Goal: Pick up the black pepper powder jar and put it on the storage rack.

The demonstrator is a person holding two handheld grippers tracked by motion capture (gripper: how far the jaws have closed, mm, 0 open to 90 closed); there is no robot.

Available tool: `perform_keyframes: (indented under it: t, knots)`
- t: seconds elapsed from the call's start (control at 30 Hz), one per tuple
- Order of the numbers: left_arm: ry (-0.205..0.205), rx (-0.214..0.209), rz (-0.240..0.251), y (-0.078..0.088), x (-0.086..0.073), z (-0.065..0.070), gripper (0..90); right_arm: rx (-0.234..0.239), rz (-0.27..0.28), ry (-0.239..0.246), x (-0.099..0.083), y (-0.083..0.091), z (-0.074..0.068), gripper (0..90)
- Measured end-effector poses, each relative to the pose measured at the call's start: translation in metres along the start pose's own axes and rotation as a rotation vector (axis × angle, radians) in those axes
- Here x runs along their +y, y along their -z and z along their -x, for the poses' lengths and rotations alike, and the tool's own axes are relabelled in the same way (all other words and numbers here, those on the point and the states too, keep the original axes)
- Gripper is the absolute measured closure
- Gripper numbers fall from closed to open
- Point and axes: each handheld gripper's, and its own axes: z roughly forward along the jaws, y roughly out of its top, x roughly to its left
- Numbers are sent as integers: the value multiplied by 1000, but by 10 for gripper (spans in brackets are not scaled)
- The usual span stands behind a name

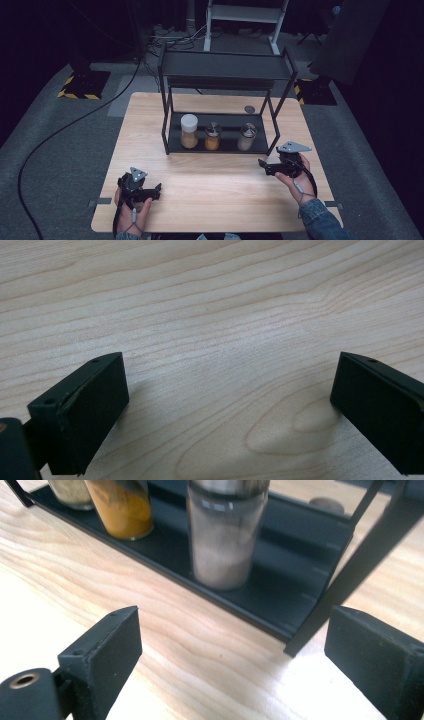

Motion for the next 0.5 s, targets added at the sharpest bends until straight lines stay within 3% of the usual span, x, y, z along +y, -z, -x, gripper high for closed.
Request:
perform_keyframes:
  t: [0.5]
  knots:
    - [0,0,0,0,0,0,20,-10,-68,-24,-33,-10,6,73]
